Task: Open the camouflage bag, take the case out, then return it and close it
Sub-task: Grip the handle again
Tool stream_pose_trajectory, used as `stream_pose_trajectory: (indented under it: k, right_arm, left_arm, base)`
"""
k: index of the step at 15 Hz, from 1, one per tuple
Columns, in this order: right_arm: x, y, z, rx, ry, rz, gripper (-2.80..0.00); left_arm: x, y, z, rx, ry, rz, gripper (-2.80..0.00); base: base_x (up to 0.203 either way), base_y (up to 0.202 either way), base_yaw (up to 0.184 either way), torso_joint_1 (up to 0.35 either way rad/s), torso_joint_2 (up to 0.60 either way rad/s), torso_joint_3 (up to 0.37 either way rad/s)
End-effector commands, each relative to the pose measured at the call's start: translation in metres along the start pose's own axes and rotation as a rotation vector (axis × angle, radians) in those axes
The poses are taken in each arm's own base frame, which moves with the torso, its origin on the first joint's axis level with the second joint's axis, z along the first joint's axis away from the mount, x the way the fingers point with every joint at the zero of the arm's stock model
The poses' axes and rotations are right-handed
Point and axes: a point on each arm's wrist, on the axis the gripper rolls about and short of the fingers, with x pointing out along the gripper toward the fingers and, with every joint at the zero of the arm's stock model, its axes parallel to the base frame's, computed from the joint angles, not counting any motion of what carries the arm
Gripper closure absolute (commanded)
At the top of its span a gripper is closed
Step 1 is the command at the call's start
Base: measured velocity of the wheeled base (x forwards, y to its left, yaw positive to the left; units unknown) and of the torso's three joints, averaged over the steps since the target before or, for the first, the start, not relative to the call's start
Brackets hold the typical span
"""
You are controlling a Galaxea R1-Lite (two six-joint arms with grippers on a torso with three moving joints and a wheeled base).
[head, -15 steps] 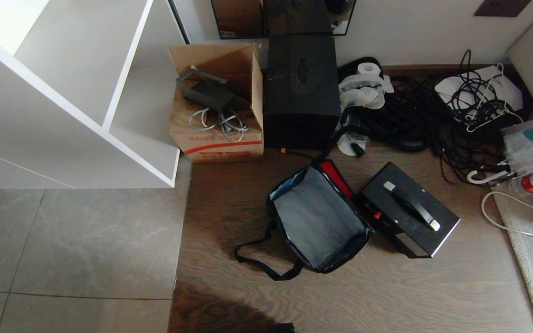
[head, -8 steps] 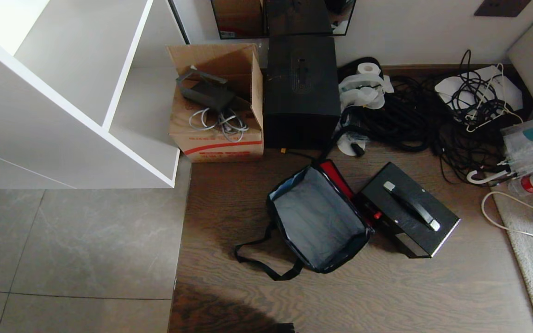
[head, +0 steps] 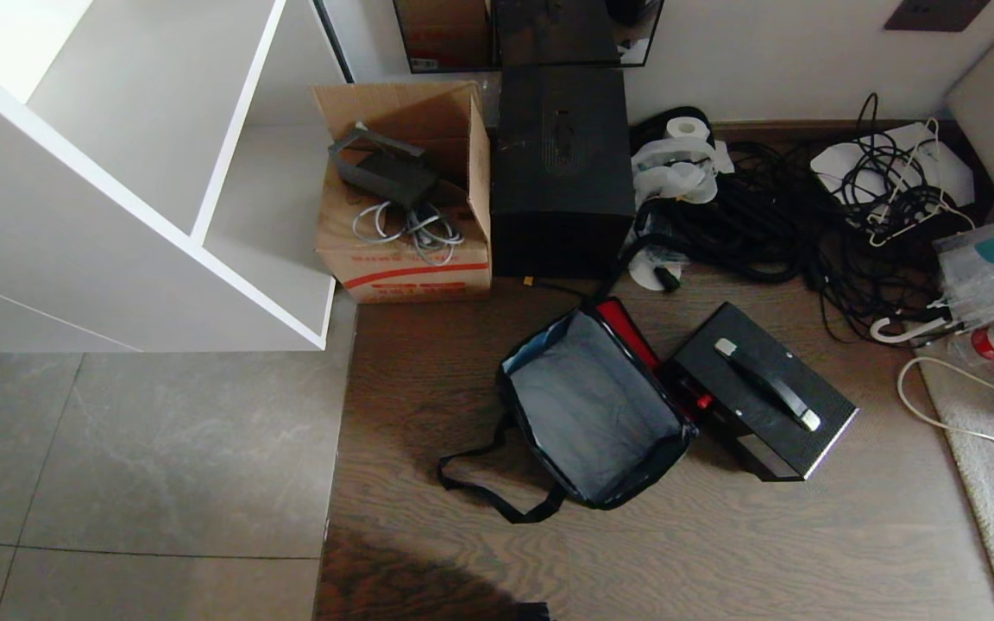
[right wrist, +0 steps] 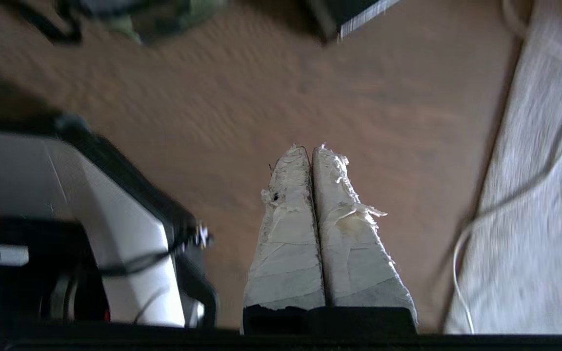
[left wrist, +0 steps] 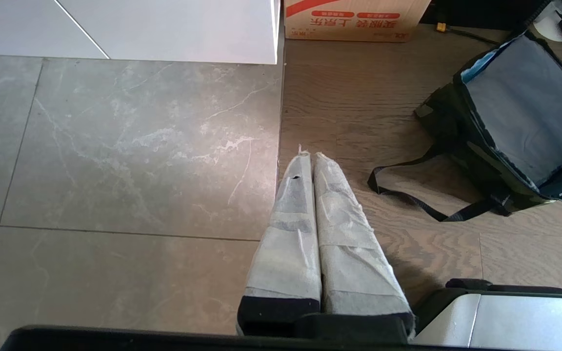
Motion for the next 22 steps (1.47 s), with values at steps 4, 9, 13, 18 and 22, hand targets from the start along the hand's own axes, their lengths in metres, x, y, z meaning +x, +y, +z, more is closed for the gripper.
stream_pose_trajectory:
  k: [4, 9, 13, 18, 22]
  right_arm:
    - [-0.005, 0.002, -0.005, -0.002, -0.24, 0.019, 0.0]
    - [-0.014, 0.003, -0.011, -0.002, -0.353, -0.017, 0.0]
    - [-0.023, 0.004, -0.017, 0.001, -0.467, -0.029, 0.0]
    - [-0.022, 0.004, -0.018, 0.074, -0.449, -0.006, 0.0]
    - [-0.02, 0.005, -0.023, 0.147, -0.398, 0.009, 0.0]
  left_arm:
    - [0.0, 0.0, 0.0, 0.0, 0.001, 0.0, 0.0]
    - [0.0, 0.0, 0.0, 0.0, 0.0, 0.0, 0.0]
    - [0.0, 0.0, 0.0, 0.0, -0.001, 0.0, 0.0]
    - [0.0, 0.0, 0.0, 0.0, -0.001, 0.0, 0.0]
    - [0.0, 0.0, 0.0, 0.0, -0.001, 0.0, 0.0]
  base:
    - [0.0, 0.0, 0.0, 0.0, 0.0, 0.0]
    - [0.0, 0.0, 0.0, 0.0, 0.0, 0.0]
    - [0.0, 0.0, 0.0, 0.0, 0.0, 0.0]
    - [0.0, 0.0, 0.0, 0.0, 0.0, 0.0]
    - [0.0, 0.0, 0.0, 0.0, 0.0, 0.0]
